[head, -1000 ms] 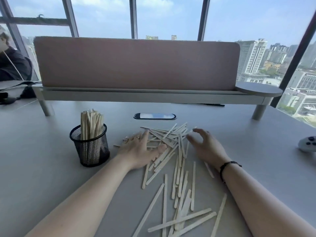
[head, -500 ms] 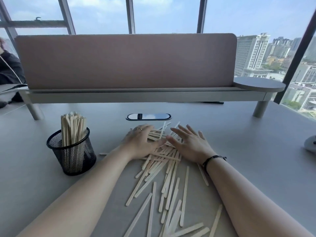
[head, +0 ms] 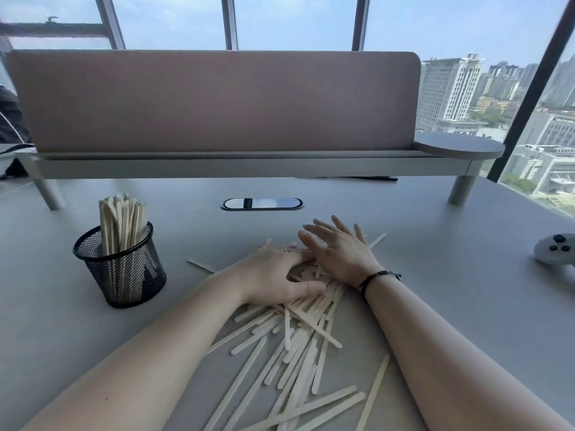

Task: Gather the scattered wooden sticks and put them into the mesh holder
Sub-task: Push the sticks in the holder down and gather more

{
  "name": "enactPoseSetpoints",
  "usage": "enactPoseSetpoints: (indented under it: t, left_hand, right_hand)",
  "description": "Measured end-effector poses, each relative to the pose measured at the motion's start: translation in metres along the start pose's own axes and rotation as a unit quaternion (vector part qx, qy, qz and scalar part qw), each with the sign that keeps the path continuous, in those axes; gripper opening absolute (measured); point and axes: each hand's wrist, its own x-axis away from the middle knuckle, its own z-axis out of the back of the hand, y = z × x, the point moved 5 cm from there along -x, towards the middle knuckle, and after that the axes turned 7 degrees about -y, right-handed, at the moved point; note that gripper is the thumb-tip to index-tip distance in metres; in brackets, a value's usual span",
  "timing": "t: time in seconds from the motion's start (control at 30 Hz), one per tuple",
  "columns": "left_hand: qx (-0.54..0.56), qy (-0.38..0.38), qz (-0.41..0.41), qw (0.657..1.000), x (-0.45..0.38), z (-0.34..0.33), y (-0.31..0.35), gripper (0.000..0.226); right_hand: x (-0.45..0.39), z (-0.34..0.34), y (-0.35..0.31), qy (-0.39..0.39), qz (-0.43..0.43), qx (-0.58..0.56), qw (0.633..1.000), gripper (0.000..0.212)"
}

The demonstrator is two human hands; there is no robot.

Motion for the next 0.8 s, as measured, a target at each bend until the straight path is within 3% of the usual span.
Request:
enactPoseSetpoints:
  t: [0.13,0.33,0.53,0.63,0.8]
  left_hand:
    - [0.008,0.005,0.019,1.0,0.036,-0.001,0.012,0.084]
    - [-0.036,0.011,0.021,0.999,0.084,0.001,0.002,0.101]
    - [-0.042,0.002,0.16,0.986,0.116,-0.005,-0.037,0.125]
    - [-0.022,0.008,0.163,0.986,0.114,-0.008,-0.033,0.121]
    - [-0.033,0.033,0.16,0.986,0.126,-0.01,-0.012,0.11]
  right_hand:
    - [0.014,0.002,-0.001,0.01,-0.013,0.02,1.0,0.071]
    - [0.057,0.014,0.001,0.065,-0.053,0.008,0.996,0.066]
    - [0.109,0.009,-0.003,0.062,-0.047,0.012,0.997,0.05]
    - [0.126,0.004,-0.008,0.048,-0.041,0.031,0.997,0.042]
    - [0.143,-0.002,-0.015,0.045,-0.047,0.059,0.996,0.049]
